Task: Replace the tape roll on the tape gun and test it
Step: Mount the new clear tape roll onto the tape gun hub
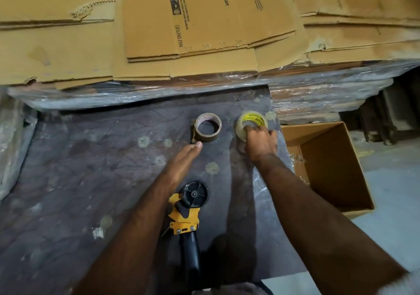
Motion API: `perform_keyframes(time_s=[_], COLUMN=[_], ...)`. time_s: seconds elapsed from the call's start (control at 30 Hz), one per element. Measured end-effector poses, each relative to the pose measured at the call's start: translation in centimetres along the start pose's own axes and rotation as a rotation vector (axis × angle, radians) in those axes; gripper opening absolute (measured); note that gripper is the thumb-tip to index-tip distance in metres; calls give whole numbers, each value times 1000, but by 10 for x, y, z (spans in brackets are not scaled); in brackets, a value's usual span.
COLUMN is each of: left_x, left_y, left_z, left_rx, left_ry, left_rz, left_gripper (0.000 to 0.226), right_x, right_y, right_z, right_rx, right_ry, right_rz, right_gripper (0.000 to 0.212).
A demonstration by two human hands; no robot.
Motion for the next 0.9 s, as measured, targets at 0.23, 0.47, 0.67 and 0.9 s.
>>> perform_keyframes(time_s=[0.23,0.47,0.67,0.9], left_x=[-24,-68,-110,-109], left_y=[-34,-68,-78,-69], left_z=[-59,-148,-220,-247], left_rx=[260,506,590,561], left_ry=[-208,-253,-310,-316], left_rz=[186,109,112,101], left_gripper=[52,46,8,13], right_x=[-22,-65,-78,-63], right_y=[56,149,198,201], right_z=[-101,-229,-291,-313], right_rx=[-230,-571,-635,-411], right_ry=[-152,-281,-295,-247], right_rz=[362,492,598,781], right_gripper=[39,32,33,16])
Point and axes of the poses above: each hand's wrist, its own z-axis towards the middle knuckle, its own x-axis out of the palm, y = z × x, the point moved 8 cm from there along z, towards the middle knuckle, and after that the axes turned 11 degrees about y, right-handed, at the moved point
